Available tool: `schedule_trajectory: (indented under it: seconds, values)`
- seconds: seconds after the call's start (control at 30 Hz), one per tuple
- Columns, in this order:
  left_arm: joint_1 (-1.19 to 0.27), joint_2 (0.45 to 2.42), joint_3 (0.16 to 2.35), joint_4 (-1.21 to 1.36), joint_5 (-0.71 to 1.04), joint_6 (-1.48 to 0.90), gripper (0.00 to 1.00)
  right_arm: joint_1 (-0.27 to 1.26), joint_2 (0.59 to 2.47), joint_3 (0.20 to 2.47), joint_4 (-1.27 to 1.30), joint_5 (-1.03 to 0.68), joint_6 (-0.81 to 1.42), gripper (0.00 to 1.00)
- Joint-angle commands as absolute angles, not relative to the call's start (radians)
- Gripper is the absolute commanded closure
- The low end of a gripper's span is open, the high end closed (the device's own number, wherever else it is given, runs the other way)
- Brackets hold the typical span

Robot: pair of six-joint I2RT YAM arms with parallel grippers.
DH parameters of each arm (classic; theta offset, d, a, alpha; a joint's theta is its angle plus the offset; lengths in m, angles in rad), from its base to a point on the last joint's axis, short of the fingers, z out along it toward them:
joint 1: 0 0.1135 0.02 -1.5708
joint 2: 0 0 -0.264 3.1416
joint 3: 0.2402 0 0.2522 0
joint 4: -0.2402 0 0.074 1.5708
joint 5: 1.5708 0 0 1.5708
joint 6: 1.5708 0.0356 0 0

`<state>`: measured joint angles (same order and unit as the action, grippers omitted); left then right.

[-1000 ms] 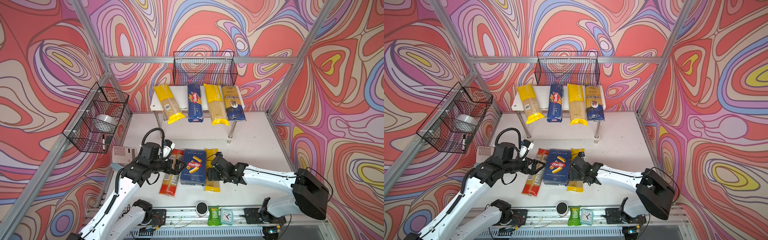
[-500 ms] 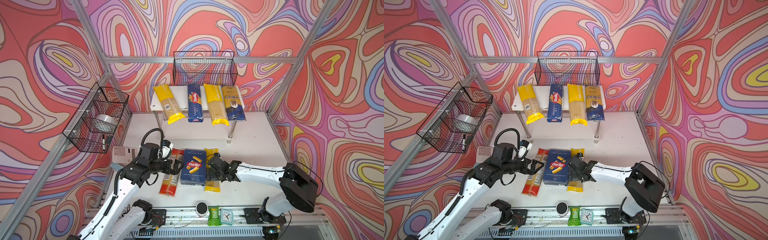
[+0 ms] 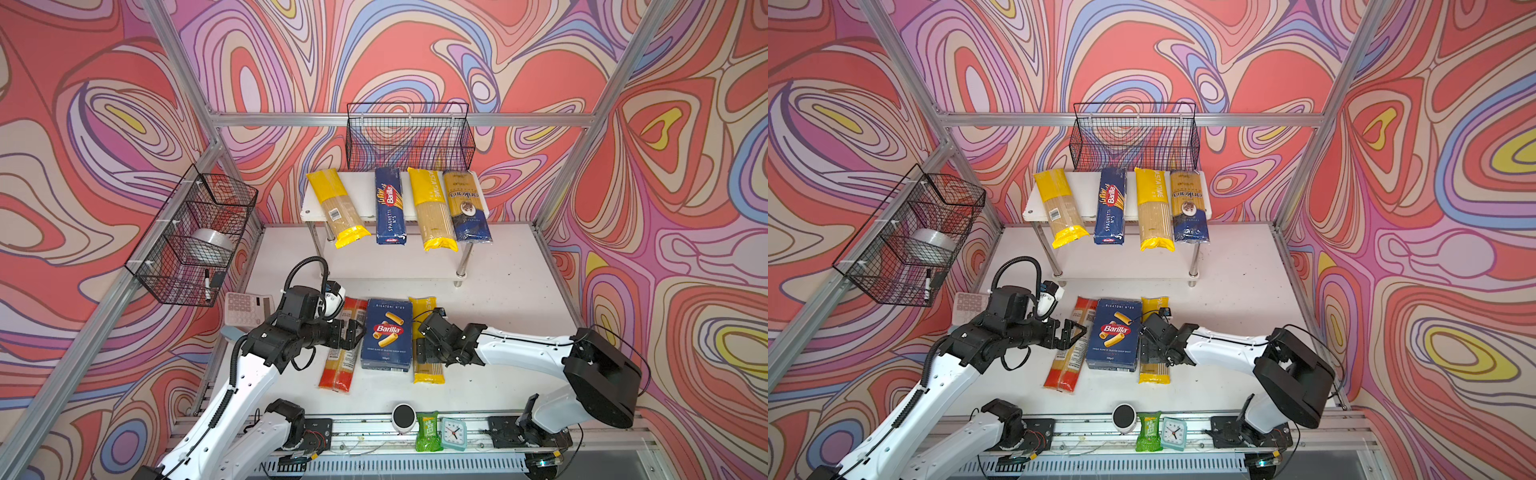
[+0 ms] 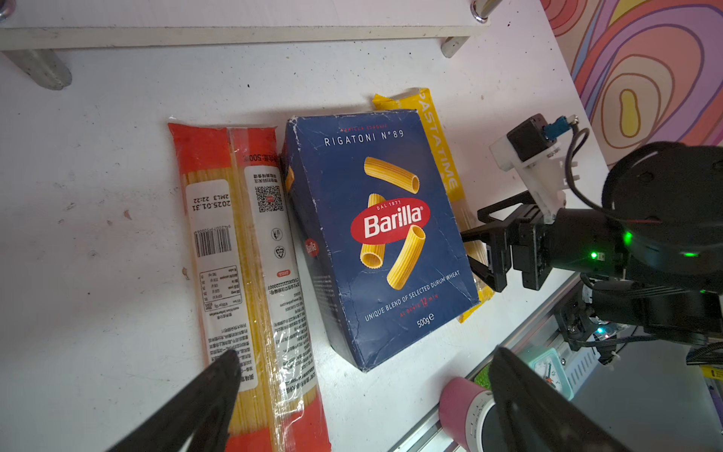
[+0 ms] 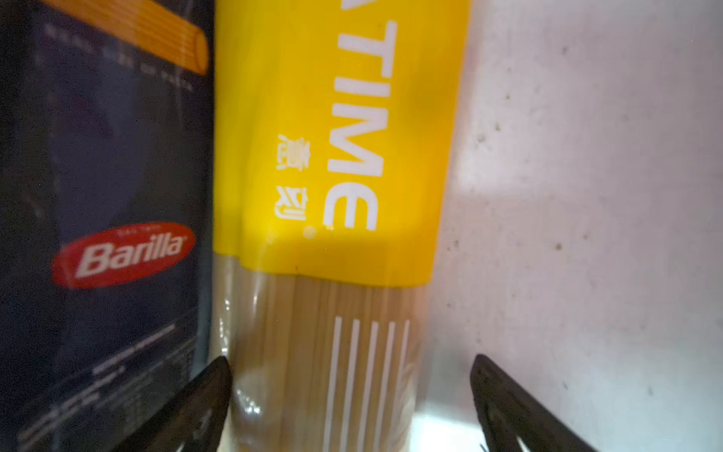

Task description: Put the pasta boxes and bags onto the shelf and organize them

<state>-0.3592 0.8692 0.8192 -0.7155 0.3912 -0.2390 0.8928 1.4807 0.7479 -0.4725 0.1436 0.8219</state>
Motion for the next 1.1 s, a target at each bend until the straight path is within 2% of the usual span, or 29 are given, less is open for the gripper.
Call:
schedule_trajectory:
  seconds: [0.0, 0.23, 0.33, 0.77, 1.07]
  values:
    - [-0.361, 0.855, 0.847, -0.745, 0.366, -0.222, 0.0, 0.883, 1.406, 0.706, -0.576, 0.177, 0.853, 0.02]
    - [-0.361, 0.855, 0.848, -0.749, 0.353, -0.223, 0.0, 0.882, 1.257, 0.711, -0.592, 0.113, 0.757, 0.02]
    - [-0.361, 0.862, 0.847, -0.747, 0.365, -0.222, 0.0, 0.882, 1.243, 0.74, -0.633, 0.156, 0.727, 0.02]
    - [-0.36, 0.846, 0.85, -0.755, 0.308, -0.222, 0.0, 0.902, 1.452, 0.824, -0.563, 0.139, 0.678, 0.02]
    - [-0.36, 0.861, 0.851, -0.762, 0.315, -0.22, 0.0, 0.902, 1.513, 0.812, -0.522, 0.132, 0.671, 0.02]
